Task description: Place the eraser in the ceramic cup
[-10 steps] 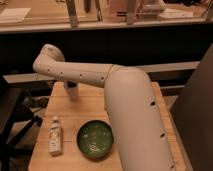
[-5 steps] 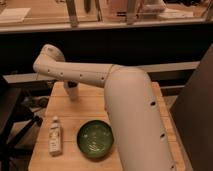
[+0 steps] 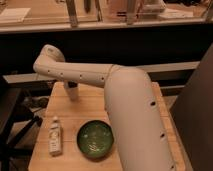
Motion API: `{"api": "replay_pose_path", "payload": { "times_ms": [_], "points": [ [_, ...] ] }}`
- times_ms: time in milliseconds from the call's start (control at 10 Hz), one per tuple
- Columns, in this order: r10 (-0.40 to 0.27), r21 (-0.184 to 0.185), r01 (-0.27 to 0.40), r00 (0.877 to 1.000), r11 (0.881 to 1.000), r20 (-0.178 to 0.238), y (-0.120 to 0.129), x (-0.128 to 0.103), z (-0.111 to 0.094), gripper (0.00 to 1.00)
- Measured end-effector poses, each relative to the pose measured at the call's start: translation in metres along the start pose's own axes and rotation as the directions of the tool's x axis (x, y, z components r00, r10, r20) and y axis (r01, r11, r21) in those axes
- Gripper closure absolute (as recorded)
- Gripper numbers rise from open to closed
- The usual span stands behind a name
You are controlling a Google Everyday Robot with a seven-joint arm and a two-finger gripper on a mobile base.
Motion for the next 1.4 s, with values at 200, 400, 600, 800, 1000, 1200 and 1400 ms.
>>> {"api": "replay_pose_path", "payload": {
  "times_ms": [200,400,600,800,1000,1200,1400],
  "points": [
    [-0.001,0.009,0.001,1.000,1.000,0.025,0.001,-0.002,0.003,0.93],
    [-0.001,0.022,0.000,0.999,1.000,0.044,0.001,-0.006,0.006,0.78],
    [0.007,0.048,-0.010,0.997,0.999,0.075,0.001,-0.012,0.011,0.53],
    [0.008,0.065,-0.015,0.995,0.998,0.099,-0.001,-0.018,0.015,0.35],
    [0.001,0.084,-0.012,0.992,0.996,0.127,-0.005,-0.025,0.019,0.21],
    [-0.015,0.104,-0.002,0.987,0.995,0.160,-0.012,-0.031,0.026,0.20],
    [-0.037,0.116,0.015,0.982,0.993,0.185,-0.019,-0.034,0.031,0.20]
  ]
}}
